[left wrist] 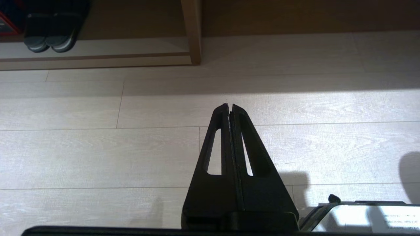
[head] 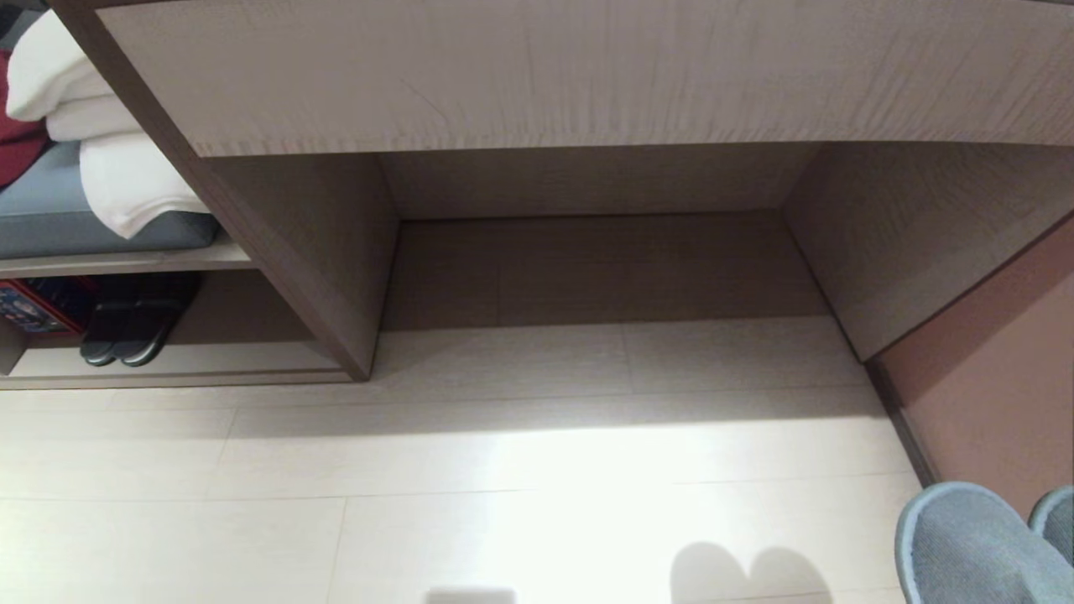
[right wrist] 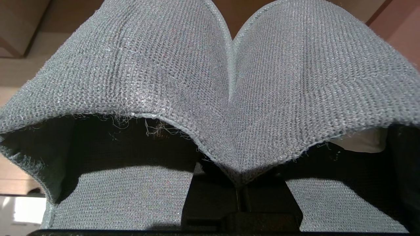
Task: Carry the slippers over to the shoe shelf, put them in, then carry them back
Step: Place the slippers on the floor
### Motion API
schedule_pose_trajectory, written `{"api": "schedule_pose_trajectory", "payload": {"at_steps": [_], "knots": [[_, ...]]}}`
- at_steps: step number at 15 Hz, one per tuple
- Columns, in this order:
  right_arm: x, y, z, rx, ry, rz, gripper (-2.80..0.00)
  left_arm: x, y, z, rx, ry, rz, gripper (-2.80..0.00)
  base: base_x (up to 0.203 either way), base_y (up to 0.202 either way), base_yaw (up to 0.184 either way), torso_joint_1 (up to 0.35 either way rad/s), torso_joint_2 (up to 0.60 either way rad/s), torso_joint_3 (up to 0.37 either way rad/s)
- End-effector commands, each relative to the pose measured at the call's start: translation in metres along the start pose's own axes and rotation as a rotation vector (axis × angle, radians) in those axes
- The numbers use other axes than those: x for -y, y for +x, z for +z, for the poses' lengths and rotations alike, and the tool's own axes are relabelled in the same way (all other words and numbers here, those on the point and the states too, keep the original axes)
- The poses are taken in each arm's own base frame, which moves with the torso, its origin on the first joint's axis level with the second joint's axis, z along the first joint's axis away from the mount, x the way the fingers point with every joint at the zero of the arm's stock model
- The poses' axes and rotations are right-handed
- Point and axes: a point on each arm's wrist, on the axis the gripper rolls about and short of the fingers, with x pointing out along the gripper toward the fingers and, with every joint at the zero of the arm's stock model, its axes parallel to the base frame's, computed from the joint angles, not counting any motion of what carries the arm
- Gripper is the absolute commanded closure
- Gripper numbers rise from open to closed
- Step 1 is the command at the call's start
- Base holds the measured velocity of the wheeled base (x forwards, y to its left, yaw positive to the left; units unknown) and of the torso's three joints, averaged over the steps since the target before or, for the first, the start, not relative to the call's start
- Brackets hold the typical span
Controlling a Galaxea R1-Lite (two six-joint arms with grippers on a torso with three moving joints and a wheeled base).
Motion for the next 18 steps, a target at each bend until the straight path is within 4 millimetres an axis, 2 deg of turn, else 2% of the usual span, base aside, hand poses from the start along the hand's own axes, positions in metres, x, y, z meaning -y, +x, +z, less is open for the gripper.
{"api": "schedule_pose_trajectory", "payload": {"at_steps": [1,18], "knots": [[0.0,0.0,0.0001,0.001,0.004,0.0,0.0,0.0,0.0,0.0,0.0,-0.002,-0.001,0.0,0.0,0.0,0.0,0.003,0.0,-0.201],[0.0,0.0,0.0001,0.001,0.004,0.0,0.0,0.0,0.0,0.0002,0.002,-0.006,-0.001,0.0,0.0,0.0,0.0,0.001,0.0,-0.196]]}}
